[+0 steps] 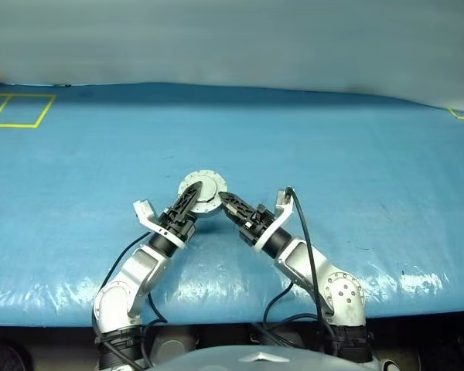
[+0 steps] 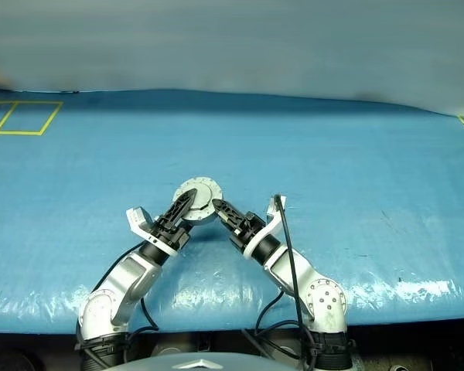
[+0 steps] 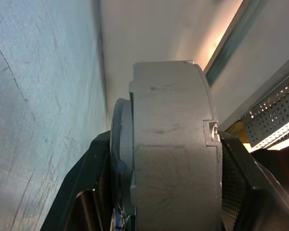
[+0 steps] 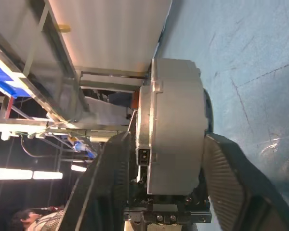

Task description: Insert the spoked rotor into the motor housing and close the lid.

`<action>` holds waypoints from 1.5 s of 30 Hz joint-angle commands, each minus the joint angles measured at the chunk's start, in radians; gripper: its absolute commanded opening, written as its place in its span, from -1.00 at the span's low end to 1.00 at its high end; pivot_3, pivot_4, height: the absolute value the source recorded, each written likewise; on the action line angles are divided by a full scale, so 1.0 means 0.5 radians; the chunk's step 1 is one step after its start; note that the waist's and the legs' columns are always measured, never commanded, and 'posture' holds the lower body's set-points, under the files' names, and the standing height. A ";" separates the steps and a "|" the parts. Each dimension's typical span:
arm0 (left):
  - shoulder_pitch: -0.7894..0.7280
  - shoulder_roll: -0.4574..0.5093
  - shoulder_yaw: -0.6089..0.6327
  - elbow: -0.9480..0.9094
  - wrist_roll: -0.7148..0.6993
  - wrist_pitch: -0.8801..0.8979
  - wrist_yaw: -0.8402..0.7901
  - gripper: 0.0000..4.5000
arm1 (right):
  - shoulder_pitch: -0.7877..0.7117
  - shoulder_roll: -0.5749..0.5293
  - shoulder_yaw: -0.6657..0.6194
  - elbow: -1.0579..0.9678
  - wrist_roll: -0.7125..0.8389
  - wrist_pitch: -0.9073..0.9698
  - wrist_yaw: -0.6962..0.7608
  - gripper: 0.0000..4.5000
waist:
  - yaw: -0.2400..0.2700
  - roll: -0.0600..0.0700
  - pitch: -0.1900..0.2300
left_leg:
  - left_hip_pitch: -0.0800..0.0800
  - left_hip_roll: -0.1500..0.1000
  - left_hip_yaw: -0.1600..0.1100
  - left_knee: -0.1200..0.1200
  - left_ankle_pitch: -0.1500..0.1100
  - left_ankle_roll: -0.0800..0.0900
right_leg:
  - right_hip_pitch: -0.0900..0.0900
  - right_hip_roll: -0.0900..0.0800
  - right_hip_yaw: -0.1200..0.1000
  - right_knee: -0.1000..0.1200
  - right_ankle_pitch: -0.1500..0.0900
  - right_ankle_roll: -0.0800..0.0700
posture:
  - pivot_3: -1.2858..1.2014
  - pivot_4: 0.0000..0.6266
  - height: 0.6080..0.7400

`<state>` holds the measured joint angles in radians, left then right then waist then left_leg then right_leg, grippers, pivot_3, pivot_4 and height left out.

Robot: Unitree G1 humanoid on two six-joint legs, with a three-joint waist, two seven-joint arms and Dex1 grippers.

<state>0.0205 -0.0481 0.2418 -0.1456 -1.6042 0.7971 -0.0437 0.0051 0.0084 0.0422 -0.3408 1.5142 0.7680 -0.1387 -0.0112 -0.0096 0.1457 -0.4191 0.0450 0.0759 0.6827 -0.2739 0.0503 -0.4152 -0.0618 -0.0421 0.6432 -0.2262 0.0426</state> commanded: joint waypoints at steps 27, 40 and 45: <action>-1.989 0.379 0.366 2.470 1.411 -0.770 -0.529 0.04 | 0.353 -0.615 0.705 0.153 -3.192 -1.516 0.382 1.00 | 0.000 -0.026 0.012 | 0.000 -0.016 0.001 0.000 0.009 -0.015 | 0.001 0.000 0.000 -0.003 0.007 0.019 | 0.03 -0.52 1.00; -1.334 0.541 0.343 1.862 1.629 -0.045 -0.270 0.99 | 0.371 -0.459 0.665 0.103 -3.172 -1.401 0.561 1.00 | -0.053 -0.020 0.001 | 0.028 0.001 0.005 -0.001 0.012 -0.019 | 0.021 0.002 0.005 0.007 0.006 0.017 | 0.03 -0.52 1.00; -0.804 0.608 0.228 1.042 1.661 0.270 -0.196 0.99 | 0.356 -0.430 0.634 0.096 -3.119 -1.364 0.656 1.00 | -0.063 -0.011 -0.022 | 0.058 0.005 0.005 -0.007 0.007 -0.015 | 0.044 0.000 0.005 0.010 0.002 0.008 | 0.03 -0.52 1.00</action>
<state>-0.4891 0.2455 0.3909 0.4135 -0.8322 0.8615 -0.1973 0.1884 -0.2126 0.3755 -0.2538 -0.0640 0.0916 0.1769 -0.0426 -0.0149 0.1346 -0.3877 0.0475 0.0784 0.6787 -0.2706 0.0423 -0.3936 -0.0630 -0.0395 0.6488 -0.2265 0.0436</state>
